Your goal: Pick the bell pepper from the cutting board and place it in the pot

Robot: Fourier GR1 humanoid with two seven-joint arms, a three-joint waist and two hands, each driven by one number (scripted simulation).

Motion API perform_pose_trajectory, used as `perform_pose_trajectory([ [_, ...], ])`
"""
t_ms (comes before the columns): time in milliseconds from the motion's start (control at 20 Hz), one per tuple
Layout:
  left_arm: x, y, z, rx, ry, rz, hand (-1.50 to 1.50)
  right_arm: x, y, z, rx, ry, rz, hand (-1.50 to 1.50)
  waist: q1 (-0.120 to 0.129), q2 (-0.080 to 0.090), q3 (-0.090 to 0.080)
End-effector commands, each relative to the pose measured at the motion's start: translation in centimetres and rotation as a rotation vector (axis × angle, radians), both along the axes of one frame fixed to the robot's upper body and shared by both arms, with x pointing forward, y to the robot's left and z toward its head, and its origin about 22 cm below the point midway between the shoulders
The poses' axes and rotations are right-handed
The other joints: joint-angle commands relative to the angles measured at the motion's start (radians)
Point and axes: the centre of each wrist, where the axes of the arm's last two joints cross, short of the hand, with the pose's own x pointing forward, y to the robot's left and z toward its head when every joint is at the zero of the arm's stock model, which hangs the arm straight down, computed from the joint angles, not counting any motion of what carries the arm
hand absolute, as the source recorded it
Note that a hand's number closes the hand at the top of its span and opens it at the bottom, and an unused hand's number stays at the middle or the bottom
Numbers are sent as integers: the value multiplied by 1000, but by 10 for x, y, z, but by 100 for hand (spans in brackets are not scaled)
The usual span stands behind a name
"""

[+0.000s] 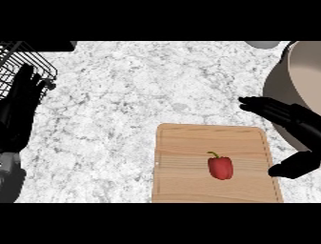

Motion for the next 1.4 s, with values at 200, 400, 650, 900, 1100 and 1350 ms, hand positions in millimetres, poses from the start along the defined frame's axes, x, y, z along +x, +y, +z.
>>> perform_pose_trajectory([
  [200,4,-4,-1,-8,13,-29,0,-25,62,6,-447,87,9,-150,12,2,0],
  [400,-1,-1,6,0,-19,0,0,-34,103,-1,-502,148,-20,-150,17,4,2],
  [650,14,-5,7,1,-1,3,0,-27,128,-12,-493,203,-15,-150,13,7,3],
  [900,8,-11,13,8,-15,7,0,-58,103,-30,-527,215,-16,-150,6,5,3],
  [1100,6,-21,-13,10,-4,-9,0,-38,105,-34,-614,185,-105,-150,8,6,3],
  [1350,20,-7,-5,2,-8,-11,0,-36,115,-47,-597,173,-113,-150,6,6,3],
])
